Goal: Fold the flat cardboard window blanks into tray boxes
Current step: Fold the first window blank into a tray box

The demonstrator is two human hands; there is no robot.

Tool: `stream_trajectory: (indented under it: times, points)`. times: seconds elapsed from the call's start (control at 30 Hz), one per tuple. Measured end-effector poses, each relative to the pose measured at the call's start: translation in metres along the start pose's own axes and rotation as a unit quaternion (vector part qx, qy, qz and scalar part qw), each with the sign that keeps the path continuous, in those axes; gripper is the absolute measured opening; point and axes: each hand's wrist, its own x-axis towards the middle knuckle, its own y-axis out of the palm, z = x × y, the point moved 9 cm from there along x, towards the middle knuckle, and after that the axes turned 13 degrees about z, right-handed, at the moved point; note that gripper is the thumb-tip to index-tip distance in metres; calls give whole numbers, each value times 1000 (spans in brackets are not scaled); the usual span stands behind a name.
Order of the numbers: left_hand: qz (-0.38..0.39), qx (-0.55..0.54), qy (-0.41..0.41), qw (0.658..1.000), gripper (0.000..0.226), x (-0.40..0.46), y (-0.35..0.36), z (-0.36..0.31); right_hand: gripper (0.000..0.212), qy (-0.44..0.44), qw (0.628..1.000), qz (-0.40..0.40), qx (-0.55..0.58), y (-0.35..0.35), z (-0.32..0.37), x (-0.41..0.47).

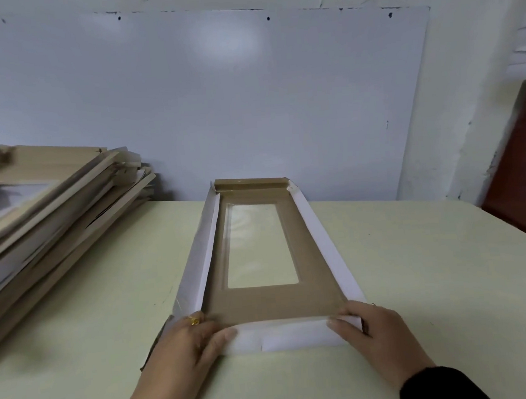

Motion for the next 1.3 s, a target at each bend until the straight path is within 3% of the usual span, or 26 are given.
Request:
stream_trajectory:
  times: [0.03,0.1,0.2,0.33,0.4,0.5,0.63,0.7,0.77,0.83,1.13,1.2,1.3]
  points:
    - [-23,-1,-15,1000,34,1,-2,-1,11,25,1000,-2,-14,0,-3,1]
    - [-38,19,-41,998,22,3,-7,-1,25,69,995,5,-72,4,-6,4]
    - [-52,71,-56,995,25,6,-6,-3,29,93,974,25,-204,4,4,8]
    - [-30,162,-36,986,29,10,1,-14,37,-6,950,-36,-312,1,37,5]
    - [-43,182,7,982,36,8,0,-29,12,-49,931,-65,-357,7,58,1]
    - [7,204,47,978,45,12,10,-42,37,-126,913,-46,-385,29,75,1]
    - [38,163,71,983,37,15,18,-38,19,-181,937,95,-283,61,81,2]
    - [56,132,72,987,26,16,20,-29,28,-162,954,147,-207,62,74,6]
    - [90,54,54,993,38,17,23,-11,36,-126,970,182,-101,58,54,12]
    - [122,-18,38,992,49,15,26,3,37,-96,980,169,-52,49,36,13]
    - [54,-57,0,997,30,9,-4,17,14,-105,990,90,-33,22,26,14]
    - [34,-11,-21,999,23,8,-7,13,16,-96,991,76,-45,21,26,16]
    - [-12,144,-26,989,8,12,-11,-8,29,-82,990,62,-92,21,26,23]
